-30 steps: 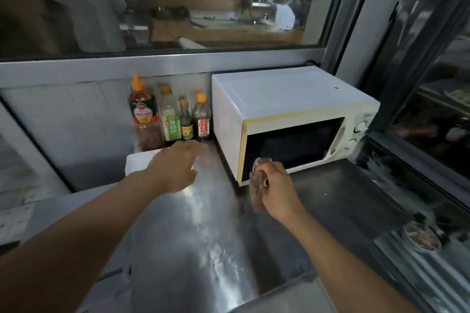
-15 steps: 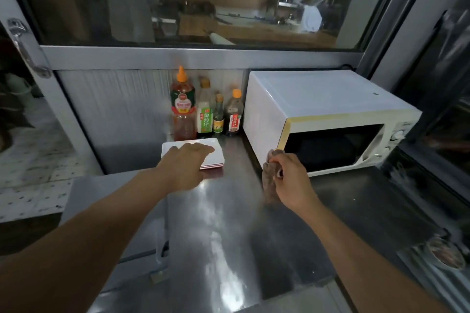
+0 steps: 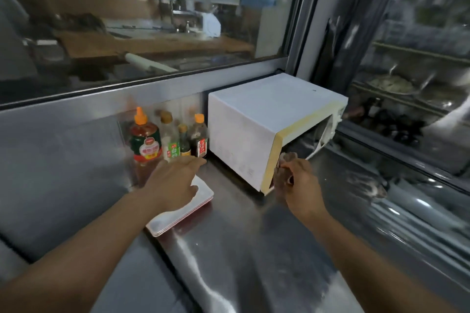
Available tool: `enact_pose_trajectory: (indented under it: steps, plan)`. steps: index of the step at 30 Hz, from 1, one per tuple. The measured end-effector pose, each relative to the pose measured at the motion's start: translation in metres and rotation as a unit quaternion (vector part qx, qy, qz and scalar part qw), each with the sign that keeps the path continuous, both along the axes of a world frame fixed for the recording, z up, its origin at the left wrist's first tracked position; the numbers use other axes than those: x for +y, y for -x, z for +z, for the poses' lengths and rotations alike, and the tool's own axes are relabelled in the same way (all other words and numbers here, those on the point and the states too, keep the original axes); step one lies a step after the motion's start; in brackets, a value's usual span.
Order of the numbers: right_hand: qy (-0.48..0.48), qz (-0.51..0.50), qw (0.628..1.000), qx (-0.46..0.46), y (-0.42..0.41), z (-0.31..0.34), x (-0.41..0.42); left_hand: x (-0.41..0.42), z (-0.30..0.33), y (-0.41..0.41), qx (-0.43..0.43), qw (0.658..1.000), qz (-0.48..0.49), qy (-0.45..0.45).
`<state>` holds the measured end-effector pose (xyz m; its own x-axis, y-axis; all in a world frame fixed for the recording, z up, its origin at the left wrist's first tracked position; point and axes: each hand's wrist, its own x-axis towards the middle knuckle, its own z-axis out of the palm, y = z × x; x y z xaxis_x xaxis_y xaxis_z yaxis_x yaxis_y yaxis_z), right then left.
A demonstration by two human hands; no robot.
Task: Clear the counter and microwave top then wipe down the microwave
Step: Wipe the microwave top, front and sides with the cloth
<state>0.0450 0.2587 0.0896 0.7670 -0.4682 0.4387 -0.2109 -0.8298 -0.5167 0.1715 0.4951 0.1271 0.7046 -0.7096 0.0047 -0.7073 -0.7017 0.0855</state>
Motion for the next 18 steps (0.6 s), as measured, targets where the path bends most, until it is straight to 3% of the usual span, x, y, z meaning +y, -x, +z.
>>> enact_pose_trajectory:
  steps: [8,11,15,18]
  plan:
    - [0.082,-0.04,0.994,-0.058,-0.039,0.015,-0.015,-0.029,-0.003,-0.048,0.008,0.997,-0.075,0.022]
    - [0.128,-0.022,0.991,-0.035,-0.071,0.009,-0.036,-0.05,-0.002,-0.071,0.005,0.997,-0.077,0.03]
    - [0.302,0.016,0.953,-0.025,-0.105,-0.014,-0.062,-0.085,-0.006,-0.1,-0.02,0.995,-0.095,0.027]
    - [0.4,-0.011,0.915,-0.052,-0.118,-0.03,-0.068,-0.108,-0.012,-0.122,-0.037,0.992,-0.113,0.04]
